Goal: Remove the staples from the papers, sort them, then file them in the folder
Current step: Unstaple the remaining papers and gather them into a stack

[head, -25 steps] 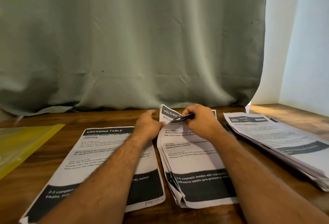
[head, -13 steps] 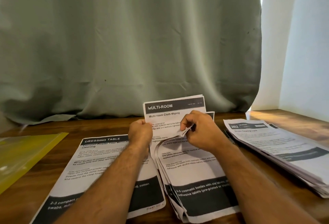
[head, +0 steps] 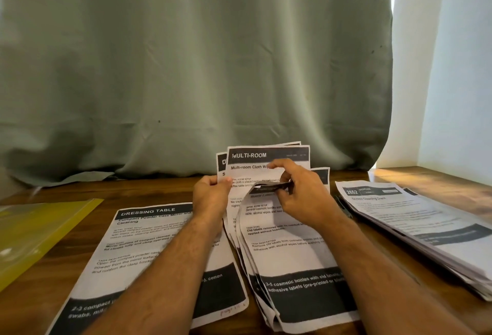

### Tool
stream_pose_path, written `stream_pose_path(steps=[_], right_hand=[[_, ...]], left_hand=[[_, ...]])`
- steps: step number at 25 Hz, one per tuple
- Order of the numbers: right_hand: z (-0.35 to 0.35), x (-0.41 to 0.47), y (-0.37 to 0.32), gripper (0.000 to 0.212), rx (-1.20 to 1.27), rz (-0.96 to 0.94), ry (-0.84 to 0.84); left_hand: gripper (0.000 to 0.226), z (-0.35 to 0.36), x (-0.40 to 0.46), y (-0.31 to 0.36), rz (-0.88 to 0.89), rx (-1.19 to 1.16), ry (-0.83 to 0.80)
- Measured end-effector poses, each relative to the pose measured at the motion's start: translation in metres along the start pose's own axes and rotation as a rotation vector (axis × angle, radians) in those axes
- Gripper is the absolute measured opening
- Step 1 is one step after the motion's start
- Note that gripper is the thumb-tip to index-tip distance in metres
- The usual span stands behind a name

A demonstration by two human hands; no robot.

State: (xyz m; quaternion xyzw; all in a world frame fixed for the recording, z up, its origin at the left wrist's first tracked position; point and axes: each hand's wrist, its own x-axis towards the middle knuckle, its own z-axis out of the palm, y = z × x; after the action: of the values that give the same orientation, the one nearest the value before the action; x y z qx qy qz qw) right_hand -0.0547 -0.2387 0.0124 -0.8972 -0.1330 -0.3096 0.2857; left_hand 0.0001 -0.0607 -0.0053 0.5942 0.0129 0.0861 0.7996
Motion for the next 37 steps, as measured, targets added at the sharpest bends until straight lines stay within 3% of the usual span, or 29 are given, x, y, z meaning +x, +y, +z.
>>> stream_pose_path(steps=[4,7,11,15,17,20,25,31,33,37], right_hand=[[0.001,0.000,-0.004,0.082,0.081,0.035,-0.021],[0.002,0.000,-0.005,0.087,0.123,0.048,-0.028],[0.004,-0.001,-0.003,0.077,0.130,0.030,-0.019],[0.003,0.001,-0.002,0.069,0.104,0.004,0.009],[0.002,0.001,-0.003,0.065,0.078,-0.018,0.018],[0.002,0.001,-0.002,0.055,0.087,-0.026,0.030],[0.005,0.004,0.006,0.023,0.039,-0.051,0.049],[0.007,0.007,0.013,0.019,-0.037,-0.028,0.050],[0.008,0.008,0.016,0.018,-0.046,-0.013,0.030],[0.010,0.009,0.021,0.018,-0.048,0.052,0.001]], left_hand=[[0.011,0.004,-0.004,0.002,0.048,0.054,-0.073],[0.017,0.006,-0.006,0.003,0.061,0.031,-0.130],[0.023,0.009,-0.010,0.003,0.058,0.067,-0.164],[0.012,0.008,-0.014,0.004,0.088,0.089,-0.175],[0.024,0.008,-0.015,0.005,0.102,0.081,-0.172],[0.041,0.011,-0.013,0.006,0.078,0.103,-0.142],[0.033,0.011,-0.011,0.008,0.126,-0.001,-0.006],[0.032,0.006,-0.014,0.018,0.213,-0.061,0.063],[0.032,0.007,-0.019,0.026,0.289,-0.063,0.087],[0.028,0.002,-0.027,0.046,0.657,0.039,0.131]])
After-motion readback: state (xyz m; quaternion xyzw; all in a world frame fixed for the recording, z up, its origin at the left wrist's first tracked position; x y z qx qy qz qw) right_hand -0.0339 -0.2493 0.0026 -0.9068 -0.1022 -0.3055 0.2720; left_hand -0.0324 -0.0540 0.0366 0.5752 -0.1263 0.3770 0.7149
